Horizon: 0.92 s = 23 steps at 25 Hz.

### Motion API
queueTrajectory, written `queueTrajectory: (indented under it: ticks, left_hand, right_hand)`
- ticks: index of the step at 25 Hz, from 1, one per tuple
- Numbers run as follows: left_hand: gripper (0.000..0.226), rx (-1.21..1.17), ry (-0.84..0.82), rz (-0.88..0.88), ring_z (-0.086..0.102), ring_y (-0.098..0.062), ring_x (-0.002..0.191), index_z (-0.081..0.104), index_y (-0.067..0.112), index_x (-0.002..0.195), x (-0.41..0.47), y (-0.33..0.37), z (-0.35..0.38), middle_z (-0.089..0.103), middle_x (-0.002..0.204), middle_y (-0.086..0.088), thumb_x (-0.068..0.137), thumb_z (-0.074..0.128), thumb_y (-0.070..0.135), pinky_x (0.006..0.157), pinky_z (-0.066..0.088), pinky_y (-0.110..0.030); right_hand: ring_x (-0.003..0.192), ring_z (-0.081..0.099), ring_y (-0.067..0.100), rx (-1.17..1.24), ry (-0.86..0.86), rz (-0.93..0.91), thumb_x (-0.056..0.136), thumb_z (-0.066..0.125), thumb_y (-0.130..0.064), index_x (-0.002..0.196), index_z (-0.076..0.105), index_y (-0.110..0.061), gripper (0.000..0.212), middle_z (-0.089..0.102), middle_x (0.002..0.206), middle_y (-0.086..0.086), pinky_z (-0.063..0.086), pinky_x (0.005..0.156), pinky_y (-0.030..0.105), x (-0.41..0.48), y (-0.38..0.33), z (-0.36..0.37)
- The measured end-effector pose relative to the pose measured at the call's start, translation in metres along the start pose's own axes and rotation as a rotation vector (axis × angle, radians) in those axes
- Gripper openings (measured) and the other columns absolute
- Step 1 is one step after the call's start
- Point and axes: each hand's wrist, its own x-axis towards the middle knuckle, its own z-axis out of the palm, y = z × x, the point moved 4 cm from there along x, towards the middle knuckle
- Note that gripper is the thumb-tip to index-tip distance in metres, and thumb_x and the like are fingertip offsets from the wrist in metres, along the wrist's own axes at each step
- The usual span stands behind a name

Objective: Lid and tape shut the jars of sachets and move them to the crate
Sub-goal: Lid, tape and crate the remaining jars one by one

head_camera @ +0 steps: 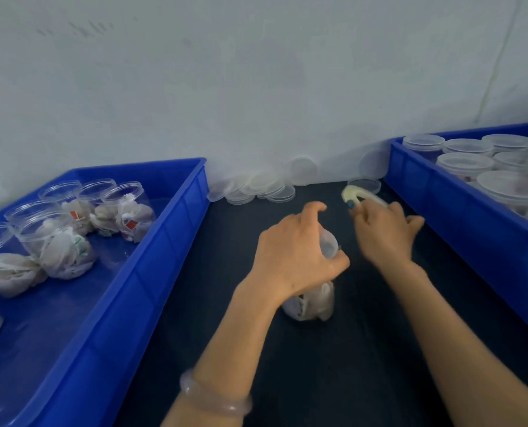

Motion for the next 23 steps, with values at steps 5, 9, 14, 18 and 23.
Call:
queueTrajectory:
  ticks: [5,9,14,18,23]
  left_hand:
    - [0.024,0.048,-0.003,0.018,0.051,-0.008,0.095,0.054,0.037,0.099,0.009,0.001,-0.004,0.056,0.1,0.016,0.083,0.055,0.054,0.065,0.035,-0.029]
    - [0.018,0.001,-0.012,-0.078,0.048,-0.006,0.089,0.051,0.04,0.09,0.008,0.002,-0.003,0.053,0.094,0.016,0.081,0.056,0.055,0.057,0.025,-0.024]
    - [0.017,-0.087,0.021,-0.293,0.048,-0.005,0.083,0.061,0.041,0.083,0.015,-0.002,-0.003,0.058,0.089,0.02,0.085,0.056,0.057,0.057,0.025,-0.023]
    - [0.015,-0.28,0.08,-0.314,0.053,0.002,0.084,0.061,0.042,0.088,0.011,-0.012,-0.004,0.062,0.088,0.025,0.09,0.057,0.057,0.068,0.039,-0.025]
    - [0.017,-1.367,0.257,-0.5,0.071,-0.009,0.087,0.072,0.019,0.089,-0.005,-0.037,0.016,0.076,0.092,0.003,0.095,0.059,0.029,0.077,0.055,-0.027]
  right_hand:
    - [0.086,0.033,0.012,-0.116,-0.234,-0.247,0.093,0.033,-0.032,0.078,0.054,-0.029,0.026,0.051,0.08,-0.012,0.015,0.072,0.037,-0.029,-0.003,0.028]
    - [0.104,0.037,0.015,-0.149,-0.415,-0.309,0.099,0.028,-0.028,0.098,0.054,-0.029,0.026,0.051,0.101,-0.008,0.021,0.081,0.036,-0.048,0.005,0.04]
    - [0.139,0.019,0.017,0.112,-0.628,-0.388,0.093,0.044,-0.007,0.14,0.04,-0.023,0.05,0.028,0.146,-0.002,0.011,0.106,0.03,-0.064,-0.003,0.032]
    - [0.139,0.02,0.011,0.341,-0.823,-0.438,0.079,0.068,-0.014,0.146,0.028,-0.028,0.079,0.031,0.146,-0.006,0.003,0.122,0.036,-0.07,-0.011,0.013]
    - [0.116,0.059,0.014,0.649,-0.872,-0.327,0.065,0.081,-0.034,0.138,0.041,-0.031,0.083,0.065,0.118,-0.008,0.041,0.11,0.046,-0.075,-0.021,0.016]
